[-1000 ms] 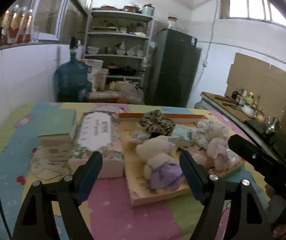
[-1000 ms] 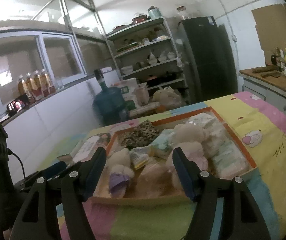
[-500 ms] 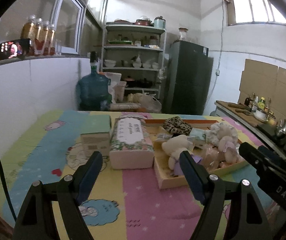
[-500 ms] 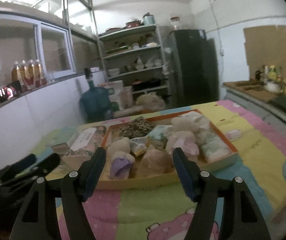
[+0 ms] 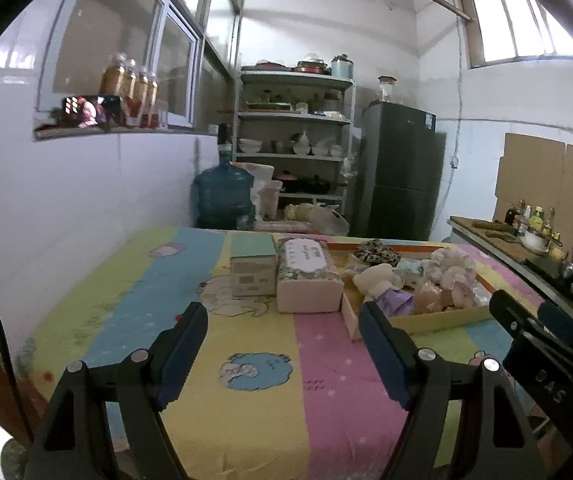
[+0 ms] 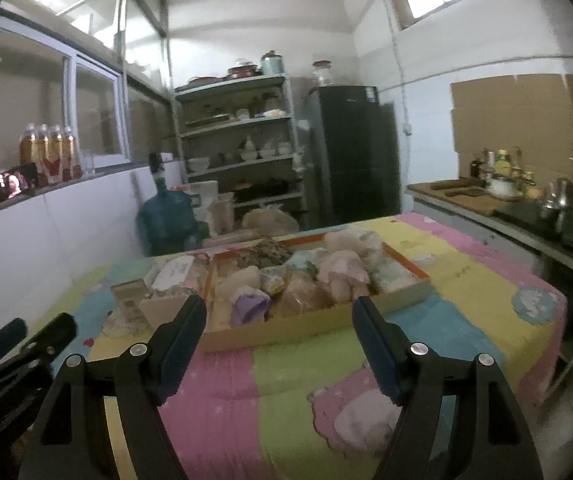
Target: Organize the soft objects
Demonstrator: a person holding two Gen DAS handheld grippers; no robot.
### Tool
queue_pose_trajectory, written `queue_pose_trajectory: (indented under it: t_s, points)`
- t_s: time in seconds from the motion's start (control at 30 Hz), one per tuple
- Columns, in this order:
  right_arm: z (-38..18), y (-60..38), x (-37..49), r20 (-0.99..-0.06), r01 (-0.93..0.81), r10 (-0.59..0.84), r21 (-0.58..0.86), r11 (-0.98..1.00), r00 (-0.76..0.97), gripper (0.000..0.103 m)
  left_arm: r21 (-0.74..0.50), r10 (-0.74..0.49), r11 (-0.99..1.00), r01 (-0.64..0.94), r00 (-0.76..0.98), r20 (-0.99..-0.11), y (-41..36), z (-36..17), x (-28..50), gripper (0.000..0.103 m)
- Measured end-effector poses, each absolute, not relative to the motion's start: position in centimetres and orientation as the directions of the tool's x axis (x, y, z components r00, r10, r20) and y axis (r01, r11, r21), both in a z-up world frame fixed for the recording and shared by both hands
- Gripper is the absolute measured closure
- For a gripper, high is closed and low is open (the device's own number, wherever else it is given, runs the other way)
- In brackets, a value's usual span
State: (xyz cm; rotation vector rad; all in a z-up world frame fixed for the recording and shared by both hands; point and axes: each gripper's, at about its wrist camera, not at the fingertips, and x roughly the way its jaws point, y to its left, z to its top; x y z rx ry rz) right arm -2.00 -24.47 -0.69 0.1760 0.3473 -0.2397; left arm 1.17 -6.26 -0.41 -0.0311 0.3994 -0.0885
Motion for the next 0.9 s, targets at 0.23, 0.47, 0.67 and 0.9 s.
queue_pose_trajectory:
  t_s: [0.23,0.47,0.67,0.9]
  points:
    - [-0.5,-24.2,-4.3,-0.379,0.273,-0.215,0.107,0.956,0.900,0.026,-0.027,-0.064,0.998,0.058,0.927,-0.369,-6.3,0.3,-1.5,0.025]
    - [0.4,-24.6,-5.8,-0.359,0.272,-0.220,0.099,0.957,0.907,0.026,-0.005,-0.044,0.999,0.045,0.928,-0.371,-7.7,0.8,-2.0,0.025]
    - [0.5,-24.6,-6.0,-0.353,0.265,-0.217,0.091,0.960,0.910,0.026,0.010,-0.036,0.999,0.042,0.931,-0.364,-8.0,1.2,-2.2,0.025]
    - [0.5,-24.6,-6.0,-0.346,0.259,-0.215,0.085,0.962,0.913,0.026,0.008,-0.042,0.999,0.048,0.931,-0.362,-8.4,1.1,-2.5,0.025]
